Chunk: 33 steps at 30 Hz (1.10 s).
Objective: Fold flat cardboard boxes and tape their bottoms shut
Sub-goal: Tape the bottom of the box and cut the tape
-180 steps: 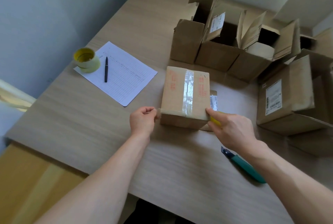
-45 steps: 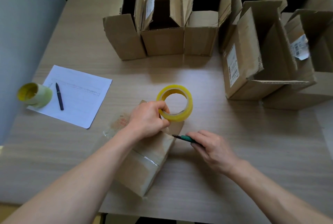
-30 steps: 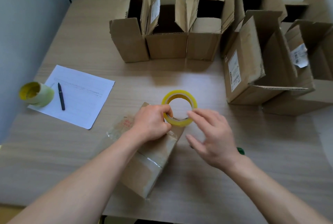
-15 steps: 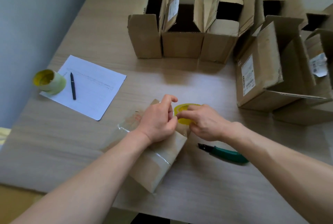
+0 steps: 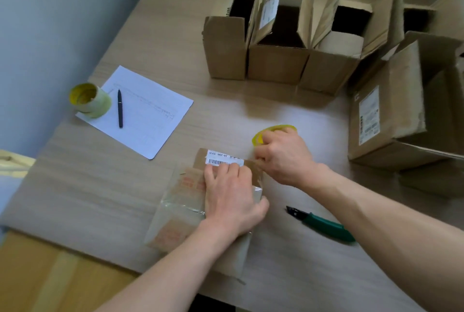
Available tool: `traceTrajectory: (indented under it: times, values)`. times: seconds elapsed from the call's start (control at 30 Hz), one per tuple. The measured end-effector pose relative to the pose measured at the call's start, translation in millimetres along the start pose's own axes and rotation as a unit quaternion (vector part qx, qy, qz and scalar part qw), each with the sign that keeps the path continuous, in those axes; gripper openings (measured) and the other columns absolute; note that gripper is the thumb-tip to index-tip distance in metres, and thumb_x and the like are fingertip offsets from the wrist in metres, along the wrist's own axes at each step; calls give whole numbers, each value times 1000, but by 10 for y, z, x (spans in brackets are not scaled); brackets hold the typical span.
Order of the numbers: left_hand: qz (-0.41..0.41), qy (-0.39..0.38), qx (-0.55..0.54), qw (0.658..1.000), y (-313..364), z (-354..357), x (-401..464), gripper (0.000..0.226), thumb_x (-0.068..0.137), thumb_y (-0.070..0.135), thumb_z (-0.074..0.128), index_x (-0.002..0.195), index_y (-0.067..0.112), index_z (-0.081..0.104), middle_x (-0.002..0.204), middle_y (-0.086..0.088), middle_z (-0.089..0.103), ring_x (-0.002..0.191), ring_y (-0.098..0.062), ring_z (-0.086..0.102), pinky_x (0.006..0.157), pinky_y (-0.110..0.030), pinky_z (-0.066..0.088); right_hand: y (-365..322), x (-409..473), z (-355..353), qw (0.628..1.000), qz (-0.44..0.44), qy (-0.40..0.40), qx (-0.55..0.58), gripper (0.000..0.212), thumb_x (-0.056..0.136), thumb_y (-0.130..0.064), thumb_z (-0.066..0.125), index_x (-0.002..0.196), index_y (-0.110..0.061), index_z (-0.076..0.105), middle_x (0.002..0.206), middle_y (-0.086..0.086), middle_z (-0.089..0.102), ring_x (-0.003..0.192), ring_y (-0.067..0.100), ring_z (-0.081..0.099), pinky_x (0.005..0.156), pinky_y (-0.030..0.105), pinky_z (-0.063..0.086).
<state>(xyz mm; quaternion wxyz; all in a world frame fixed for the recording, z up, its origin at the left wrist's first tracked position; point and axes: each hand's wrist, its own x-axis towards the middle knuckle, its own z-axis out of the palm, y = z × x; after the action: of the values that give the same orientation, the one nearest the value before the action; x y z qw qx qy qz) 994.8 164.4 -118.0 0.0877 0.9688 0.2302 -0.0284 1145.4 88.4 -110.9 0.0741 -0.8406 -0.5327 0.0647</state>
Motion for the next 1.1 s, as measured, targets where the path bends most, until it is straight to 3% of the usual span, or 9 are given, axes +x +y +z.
traceTrajectory:
  times: [0.07,0.17,0.3,0.43,0.77,0.87,0.97,1.0,1.1]
  values:
    - [8,29,-16,999,-9,23,4,42,70,63,47,75,21,53,81,0,58,89,-26,51,98,-51,33,8,76,-27,994,53,89,28,10,78,-17,69,68,-17,72,71,9,57,68,35,60,73,43,46]
    - [5,30,-22,999,-23,45,27,39,70,61,45,70,23,54,77,2,59,86,-25,52,97,-49,35,-60,156,-38,967,147,165,127,15,78,-23,61,75,-21,76,75,8,62,68,35,59,69,38,44]
    - [-39,-7,-33,999,54,0,108,32,61,57,38,63,27,47,77,4,61,87,-24,51,94,-44,31,-169,8,141,908,289,167,253,22,82,-28,55,85,-30,77,80,-6,57,76,25,59,66,30,40]
    - [-60,-18,-40,997,89,-3,127,29,60,54,35,59,26,43,78,3,61,87,-24,50,94,-42,29,-195,-229,338,861,377,158,302,19,85,-22,60,86,-34,75,81,-6,56,81,20,59,68,28,38]
    - [-78,-38,-44,995,92,-11,125,23,73,38,31,72,25,51,84,4,63,92,-23,50,99,-41,27,-288,-434,345,825,411,208,328,23,81,-13,63,84,-31,77,84,-3,62,81,19,61,71,29,42]
    - [-94,-18,-85,992,103,-20,121,10,72,32,40,78,27,47,78,4,62,89,-24,51,94,-39,27,-333,-448,350,818,413,217,337,23,81,-12,64,85,-30,77,84,-3,63,81,19,61,71,28,42]
    - [-114,-22,-132,984,115,-72,126,14,74,24,47,88,26,48,82,3,62,93,-25,53,94,-37,27,-404,-421,355,811,417,217,348,24,82,-11,63,86,-30,78,84,-3,62,83,19,61,71,26,40]
    - [-122,3,-187,975,113,-110,120,18,74,21,45,91,24,51,83,3,62,93,-25,54,93,-37,30,-431,-406,357,808,420,213,354,24,83,-12,62,88,-30,77,84,-3,61,83,19,60,71,26,39]
    - [-114,145,-393,901,-55,-353,24,28,74,16,44,97,11,60,94,1,61,95,-25,54,88,-40,39,-544,-343,348,800,418,204,379,23,85,-17,62,91,-34,76,83,-6,58,83,17,59,72,25,38]
